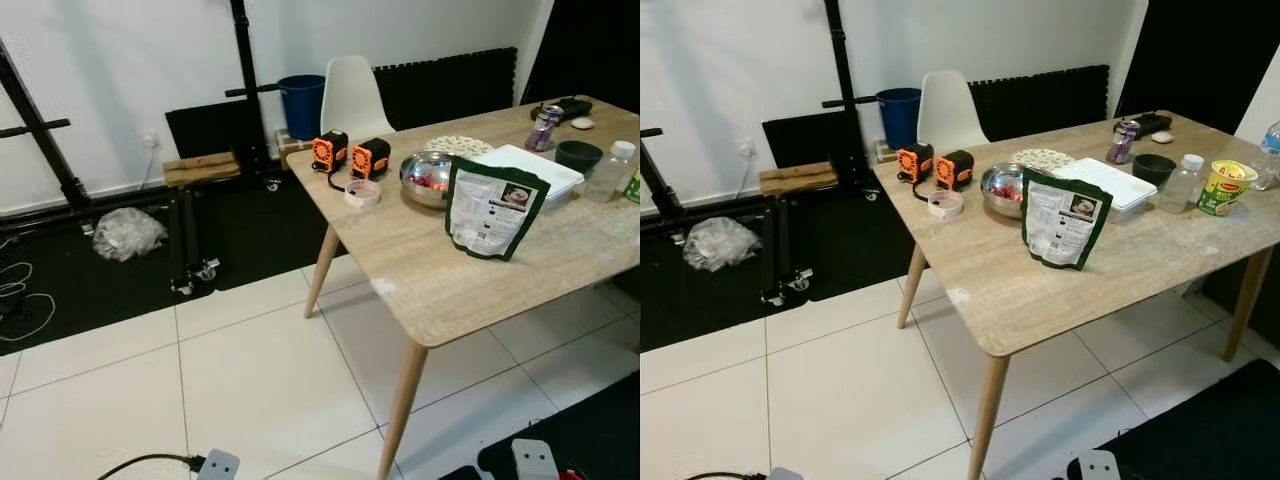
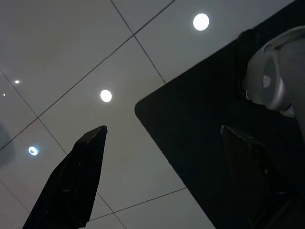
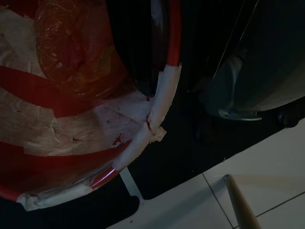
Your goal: Restocking fridge
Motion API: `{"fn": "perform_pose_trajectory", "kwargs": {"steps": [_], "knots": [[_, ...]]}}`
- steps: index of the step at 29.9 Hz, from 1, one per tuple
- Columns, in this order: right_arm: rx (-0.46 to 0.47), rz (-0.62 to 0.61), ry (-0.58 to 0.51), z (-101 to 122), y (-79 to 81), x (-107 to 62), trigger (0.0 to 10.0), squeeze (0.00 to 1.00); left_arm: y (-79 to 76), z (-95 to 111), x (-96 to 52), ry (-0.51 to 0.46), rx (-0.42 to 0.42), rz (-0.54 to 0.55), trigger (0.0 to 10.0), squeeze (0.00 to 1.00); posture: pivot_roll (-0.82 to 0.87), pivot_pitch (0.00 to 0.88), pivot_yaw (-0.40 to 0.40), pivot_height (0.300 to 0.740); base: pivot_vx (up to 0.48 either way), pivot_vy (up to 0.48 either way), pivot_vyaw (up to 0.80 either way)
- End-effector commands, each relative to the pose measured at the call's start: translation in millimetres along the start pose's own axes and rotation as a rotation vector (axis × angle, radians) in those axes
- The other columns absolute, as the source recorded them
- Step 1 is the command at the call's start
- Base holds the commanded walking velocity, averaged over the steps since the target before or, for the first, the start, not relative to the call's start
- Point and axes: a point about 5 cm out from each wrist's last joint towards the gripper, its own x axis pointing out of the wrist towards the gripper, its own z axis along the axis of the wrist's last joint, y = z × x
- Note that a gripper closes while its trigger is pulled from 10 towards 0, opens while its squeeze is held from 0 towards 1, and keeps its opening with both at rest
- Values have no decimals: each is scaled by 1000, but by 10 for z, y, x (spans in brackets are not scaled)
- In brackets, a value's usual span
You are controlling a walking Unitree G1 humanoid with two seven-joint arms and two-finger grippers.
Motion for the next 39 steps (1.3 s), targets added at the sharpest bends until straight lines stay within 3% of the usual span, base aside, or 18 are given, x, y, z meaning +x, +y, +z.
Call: {"fn": "perform_pose_trajectory", "kwargs": {"steps": [1, 8, 24, 39], "knots": [[-9, -7, -13, 64, 4, 7, 10000, 0, 9, 32, 1, -4, -18, 5, 10000, 0, -11, 0, -12, 740, -315, 0, 0], [11, -26, 17, -69, -44, -9, 10000, 0, -11, -171, -7, 49, -38, 2, 10000, 0, -21, 0, -10, 740, -317, 0, 0], [27, -48, 9, -50, -88, -10, 10000, 0, 19, -58, -2, 14, -42, 11, 10000, 0, -26, 0, 2, 740, -316, 0, 0], [4, -48, 30, -117, -116, -19, 10000, 0, 7, -173, -7, 40, -42, 4, 10000, 0, -25, 0, -7, 740, -315, 0, 0]]}}
